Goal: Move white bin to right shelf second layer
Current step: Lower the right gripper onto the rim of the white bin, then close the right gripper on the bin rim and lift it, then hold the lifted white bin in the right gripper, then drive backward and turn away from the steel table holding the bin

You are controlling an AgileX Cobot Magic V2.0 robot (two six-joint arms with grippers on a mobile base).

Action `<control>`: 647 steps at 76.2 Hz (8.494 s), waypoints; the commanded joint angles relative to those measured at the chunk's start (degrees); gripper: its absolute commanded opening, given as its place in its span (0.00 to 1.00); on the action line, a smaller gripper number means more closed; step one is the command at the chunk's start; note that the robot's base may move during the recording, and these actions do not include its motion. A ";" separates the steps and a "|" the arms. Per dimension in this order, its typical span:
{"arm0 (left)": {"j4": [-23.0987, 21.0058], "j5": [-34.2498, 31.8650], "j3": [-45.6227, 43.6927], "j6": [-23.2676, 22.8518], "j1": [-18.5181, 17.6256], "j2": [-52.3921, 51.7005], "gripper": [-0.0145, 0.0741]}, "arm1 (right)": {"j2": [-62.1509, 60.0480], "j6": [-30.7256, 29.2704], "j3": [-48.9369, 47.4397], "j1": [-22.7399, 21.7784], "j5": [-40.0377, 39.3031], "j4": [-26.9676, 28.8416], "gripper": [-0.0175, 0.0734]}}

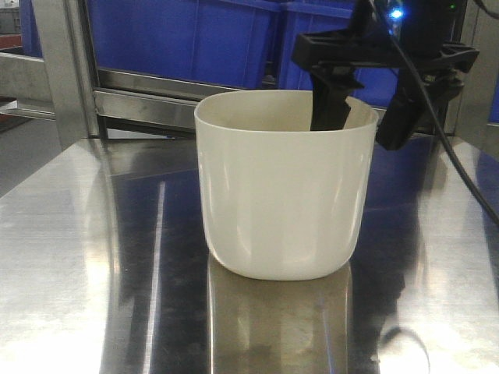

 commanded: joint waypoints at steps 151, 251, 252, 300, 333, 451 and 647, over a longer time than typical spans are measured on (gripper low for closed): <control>0.00 -5.00 2.11 -0.18 -0.26 -0.80 0.26 | -36.75 0.63 14.88 -13.54 -19.98 -8.63 0.25; 0.00 -5.00 2.11 -0.18 -0.26 -0.80 0.26 | -56.74 0.63 36.57 -19.56 -31.10 -8.09 0.25; 0.00 -5.00 2.11 -0.18 -0.26 -0.80 0.26 | -56.74 0.63 36.57 -19.56 -31.10 -8.09 0.25; 0.00 -5.00 2.11 -0.18 -0.26 -0.80 0.26 | -56.74 0.63 36.57 -19.56 -31.10 -8.09 0.25; 0.00 -5.00 2.11 -0.18 -0.26 -0.80 0.26 | -56.74 0.63 36.57 -19.56 -31.10 -8.09 0.25; 0.00 -5.00 2.11 -0.18 -0.26 -0.80 0.26 | -56.74 0.63 36.57 -19.56 -31.10 -8.09 0.25; 0.00 -5.00 2.11 -0.18 -0.26 -0.91 0.26 | -58.14 0.63 36.57 -19.56 -28.68 -8.09 0.25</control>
